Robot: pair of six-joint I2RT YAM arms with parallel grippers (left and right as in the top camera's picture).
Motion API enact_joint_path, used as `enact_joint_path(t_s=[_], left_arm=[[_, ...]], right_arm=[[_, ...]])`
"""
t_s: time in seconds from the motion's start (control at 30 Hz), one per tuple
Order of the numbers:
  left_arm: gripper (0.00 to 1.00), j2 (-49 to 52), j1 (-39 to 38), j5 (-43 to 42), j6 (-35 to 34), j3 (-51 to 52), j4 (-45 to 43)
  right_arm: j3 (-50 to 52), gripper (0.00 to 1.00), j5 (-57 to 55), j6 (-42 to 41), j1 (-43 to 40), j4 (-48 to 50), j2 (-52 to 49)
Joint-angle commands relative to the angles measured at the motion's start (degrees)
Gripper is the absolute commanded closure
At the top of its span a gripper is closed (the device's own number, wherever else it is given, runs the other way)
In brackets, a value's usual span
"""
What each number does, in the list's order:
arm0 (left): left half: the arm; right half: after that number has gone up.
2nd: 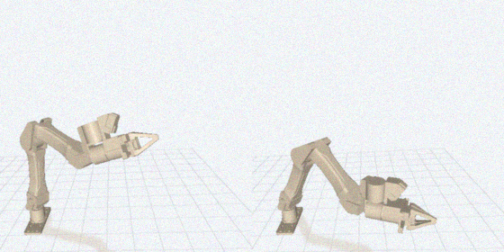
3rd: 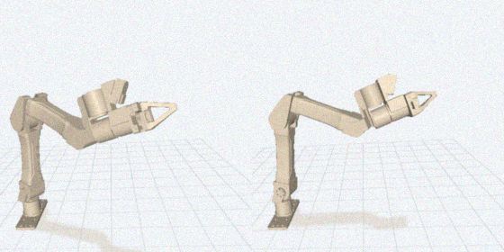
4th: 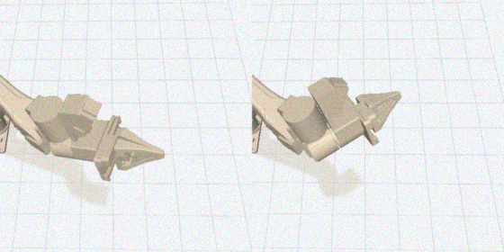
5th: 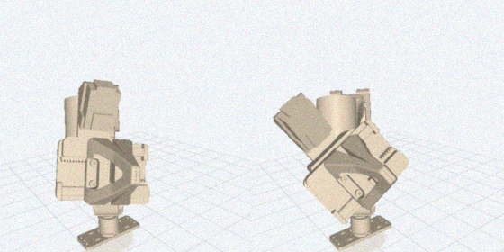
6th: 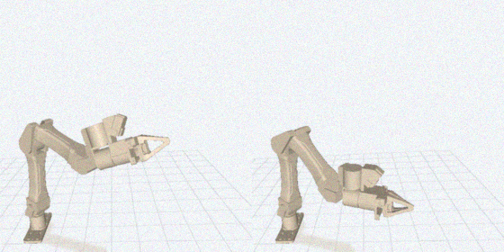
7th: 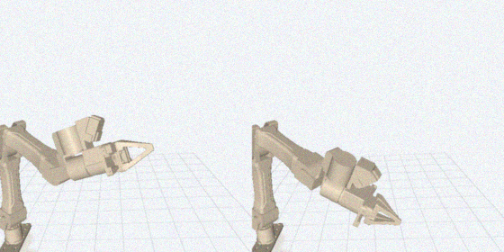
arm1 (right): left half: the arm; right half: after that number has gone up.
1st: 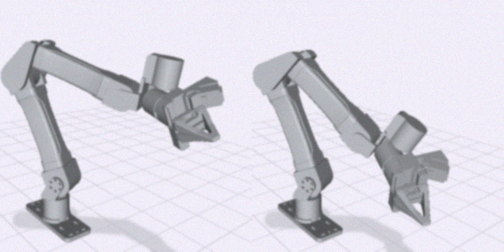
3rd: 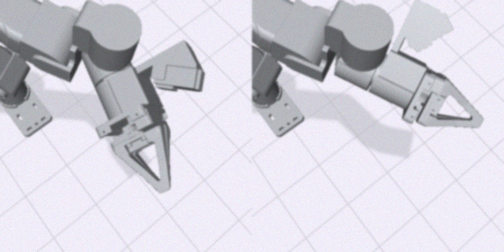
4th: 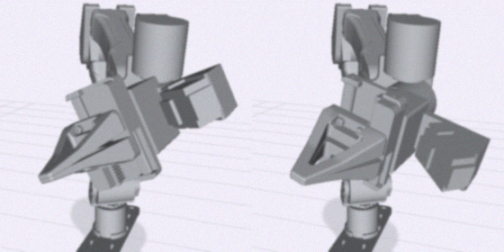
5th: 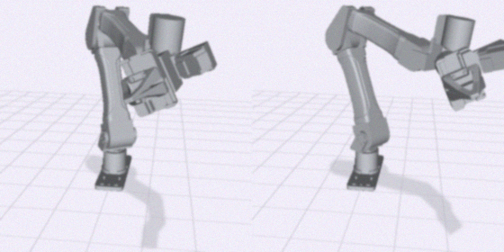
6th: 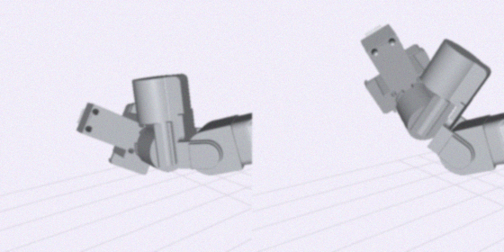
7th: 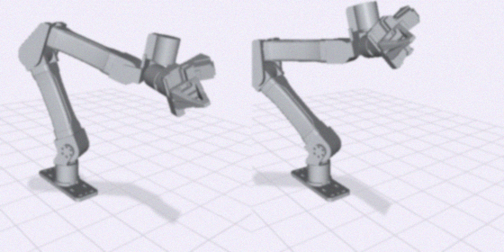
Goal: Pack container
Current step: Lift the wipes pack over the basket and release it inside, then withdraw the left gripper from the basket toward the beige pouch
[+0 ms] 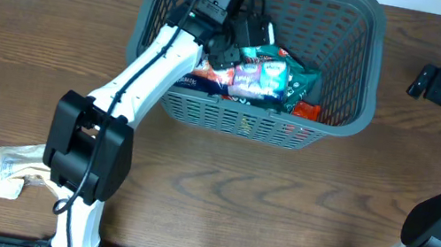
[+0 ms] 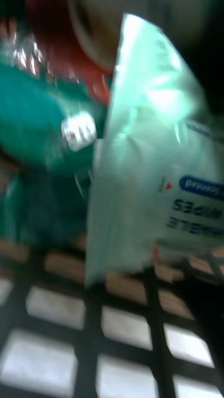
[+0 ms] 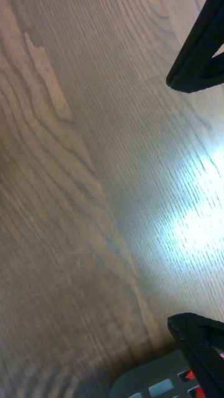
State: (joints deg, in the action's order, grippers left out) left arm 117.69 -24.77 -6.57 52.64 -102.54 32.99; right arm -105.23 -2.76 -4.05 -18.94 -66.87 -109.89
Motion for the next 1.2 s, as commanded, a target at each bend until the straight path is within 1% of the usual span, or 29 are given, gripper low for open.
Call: enact_joint_path(t_s=[0.0,0.27,0.47,0.53,0.6,0.67,0.7,0.77,0.8,0.93,1.0,1.07,1.1,1.17], left_arm=[[0.04,-1.6,-0.4,-0.3,-4.4,0.5,2.8],[0.02,-13.2,0.4,0.6,-4.3,0.5,3.8],[0.02,-21.4,1.8,6.3,-4.4,0.3,4.1],[0.02,-23.5,2.5,7.4,-5.8,0.3,4.2],[0.02,-25.6,3.6,9.6,-9.9,0.3,4.4],[0.01,-27.5,5.5,12.9,-15.4,0.3,5.9],[0.0,-28.4,6.9,14.9,-19.3,0.3,7.7],[0.01,-29.8,9.7,18.0,-28.3,0.3,12.0],[0.01,-30.5,11.5,19.1,-34.0,0.3,14.8],[0.01,-32.3,20.0,19.5,-56.5,0.3,27.7],[0.01,-32.5,23.0,19.5,-60.1,0.3,32.3],[0.01,-32.5,25.0,20.8,-61.9,0.4,35.6],[0.02,-32.6,25.8,22.8,-64.4,0.7,36.7],[0.02,-33.1,26.9,26.8,-71.9,2.2,38.3]], right_arm=[[0.0,0.01,0.0,0.8,0.2,-0.2,0.2],[0.0,0.0,0.0,1.0,0.2,-0.2,0.2],[0.0,0.01,0.0,1.0,0.2,-0.3,0.2],[0.0,0.01,0.0,1.0,0.2,-0.5,0.2],[0.0,0.01,0.0,1.0,0.2,-0.6,0.2],[0.0,0.01,0.0,1.0,0.2,-0.6,0.2],[0.0,0.01,0.0,1.0,0.2,-0.6,0.2],[0.0,0.01,0.0,1.0,0.2,-0.7,0.2],[0.0,0.01,0.0,1.0,0.2,-0.7,0.2],[0.0,0.01,0.0,1.0,0.2,-0.6,0.2],[0.0,0.01,0.0,1.2,0.2,-0.2,0.2],[0.0,0.01,0.0,1.2,0.2,0.2,0.2],[0.0,0.01,0.0,1.2,0.2,0.2,0.2],[0.0,0.01,0.0,1.2,0.2,0.3,0.2]])
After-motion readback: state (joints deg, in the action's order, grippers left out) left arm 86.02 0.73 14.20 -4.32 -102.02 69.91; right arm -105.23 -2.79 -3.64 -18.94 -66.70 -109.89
